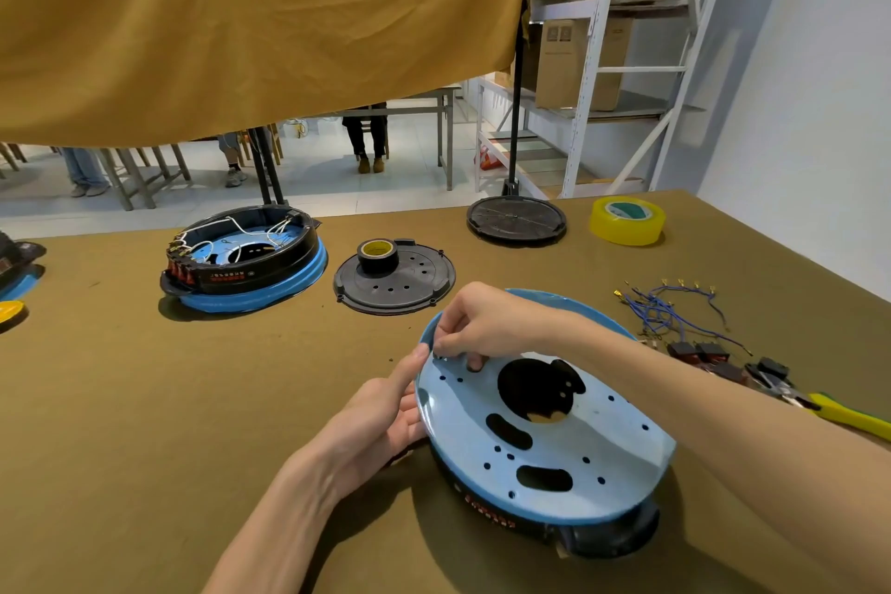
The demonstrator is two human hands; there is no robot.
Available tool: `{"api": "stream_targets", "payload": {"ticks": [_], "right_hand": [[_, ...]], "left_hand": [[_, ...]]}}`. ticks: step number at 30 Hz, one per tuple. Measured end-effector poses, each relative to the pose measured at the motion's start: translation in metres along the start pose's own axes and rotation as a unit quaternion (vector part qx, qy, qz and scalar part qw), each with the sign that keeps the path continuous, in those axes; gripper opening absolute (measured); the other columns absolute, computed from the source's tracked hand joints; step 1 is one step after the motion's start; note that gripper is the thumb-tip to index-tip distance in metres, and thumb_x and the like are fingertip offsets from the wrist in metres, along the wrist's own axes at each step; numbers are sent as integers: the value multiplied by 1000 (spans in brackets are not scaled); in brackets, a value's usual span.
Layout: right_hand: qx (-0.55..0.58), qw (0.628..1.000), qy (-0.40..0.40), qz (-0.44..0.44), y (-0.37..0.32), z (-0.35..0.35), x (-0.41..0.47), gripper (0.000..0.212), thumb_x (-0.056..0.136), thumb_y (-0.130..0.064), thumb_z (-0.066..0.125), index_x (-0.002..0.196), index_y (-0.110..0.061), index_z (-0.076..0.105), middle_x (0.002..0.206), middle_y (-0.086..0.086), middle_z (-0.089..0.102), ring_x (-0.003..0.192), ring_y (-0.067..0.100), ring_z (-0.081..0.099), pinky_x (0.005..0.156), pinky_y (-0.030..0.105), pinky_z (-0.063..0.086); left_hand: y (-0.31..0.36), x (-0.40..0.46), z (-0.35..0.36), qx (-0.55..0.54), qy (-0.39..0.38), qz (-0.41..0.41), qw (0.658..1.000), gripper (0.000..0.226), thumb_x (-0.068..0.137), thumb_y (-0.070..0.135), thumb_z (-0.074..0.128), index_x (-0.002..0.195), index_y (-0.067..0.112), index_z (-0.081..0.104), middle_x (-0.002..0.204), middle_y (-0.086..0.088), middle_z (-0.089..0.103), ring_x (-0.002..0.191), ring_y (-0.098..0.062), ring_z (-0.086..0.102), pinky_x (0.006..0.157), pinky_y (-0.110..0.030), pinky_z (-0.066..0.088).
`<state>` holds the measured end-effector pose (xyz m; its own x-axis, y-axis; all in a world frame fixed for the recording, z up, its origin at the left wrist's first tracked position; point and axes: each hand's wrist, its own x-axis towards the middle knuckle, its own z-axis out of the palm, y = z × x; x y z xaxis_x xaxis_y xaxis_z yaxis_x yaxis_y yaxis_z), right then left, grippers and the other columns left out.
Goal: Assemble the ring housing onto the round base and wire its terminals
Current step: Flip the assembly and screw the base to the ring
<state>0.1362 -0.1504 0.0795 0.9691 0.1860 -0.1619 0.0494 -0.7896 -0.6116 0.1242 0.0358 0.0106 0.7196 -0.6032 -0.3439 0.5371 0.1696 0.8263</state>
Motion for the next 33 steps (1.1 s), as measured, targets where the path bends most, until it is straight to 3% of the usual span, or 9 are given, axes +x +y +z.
{"api": "stream_targets", "payload": {"ticks": [3, 7, 12, 20, 26, 29, 33], "right_hand": [[-10, 1000, -5, 2, 1, -1, -1, 17, 96, -21, 65, 90, -9, 76, 87, 11, 76, 60, 8, 64, 60, 22, 54], [3, 1000, -6, -8, 2, -3, -5, 14, 96, -20, 66, 87, -12, 74, 78, -1, 72, 57, 4, 64, 58, 18, 51], [-18, 1000, -12, -23, 1, -3, -7, 11, 96, -22, 68, 90, -14, 74, 81, -1, 73, 54, 3, 62, 57, 19, 50], [-66, 994, 43, -76, 3, 2, -14, 10, 94, -23, 73, 100, -17, 78, 89, -8, 75, 81, 7, 70, 65, 17, 53], [-72, 993, 59, -79, 3, 6, -13, 8, 91, -24, 76, 95, -19, 80, 85, -8, 74, 79, 9, 69, 67, 23, 56], [-46, 995, 69, -60, 2, 7, -9, 9, 90, -26, 77, 91, -19, 82, 82, -7, 75, 74, 6, 68, 60, 16, 50], [-17, 997, 52, -47, 3, 2, -9, 10, 93, -23, 73, 92, -20, 82, 77, -8, 76, 67, 2, 69, 59, 15, 52]], "left_hand": [[0, 0, 0, 1, 13, -1, 1000, 74, 73, 51, 78, 128, 5, 59, 117, -17, 76, 111, -28, 74, 90, -37, 62], [0, -2, 1, -1, 11, -6, 1000, 76, 69, 51, 80, 125, 4, 61, 116, -17, 76, 109, -28, 74, 87, -37, 63], [1, -1, 1, -5, 9, -13, 1000, 72, 73, 49, 78, 125, 3, 61, 115, -17, 76, 109, -28, 74, 87, -37, 63], [0, -1, 1, -13, 1, -16, 1000, 80, 67, 50, 82, 126, 1, 60, 118, -19, 75, 111, -30, 73, 90, -38, 62], [1, -2, 1, -13, 7, -20, 1000, 83, 66, 52, 83, 126, 0, 59, 116, -20, 75, 110, -29, 74, 85, -36, 64], [1, -3, 1, -23, 5, -25, 999, 82, 65, 51, 84, 126, 1, 58, 115, -20, 76, 108, -30, 75, 80, -35, 64], [1, -3, 1, -21, 2, -22, 1000, 78, 69, 51, 82, 126, 2, 59, 116, -20, 76, 110, -30, 74, 84, -36, 64]]}}
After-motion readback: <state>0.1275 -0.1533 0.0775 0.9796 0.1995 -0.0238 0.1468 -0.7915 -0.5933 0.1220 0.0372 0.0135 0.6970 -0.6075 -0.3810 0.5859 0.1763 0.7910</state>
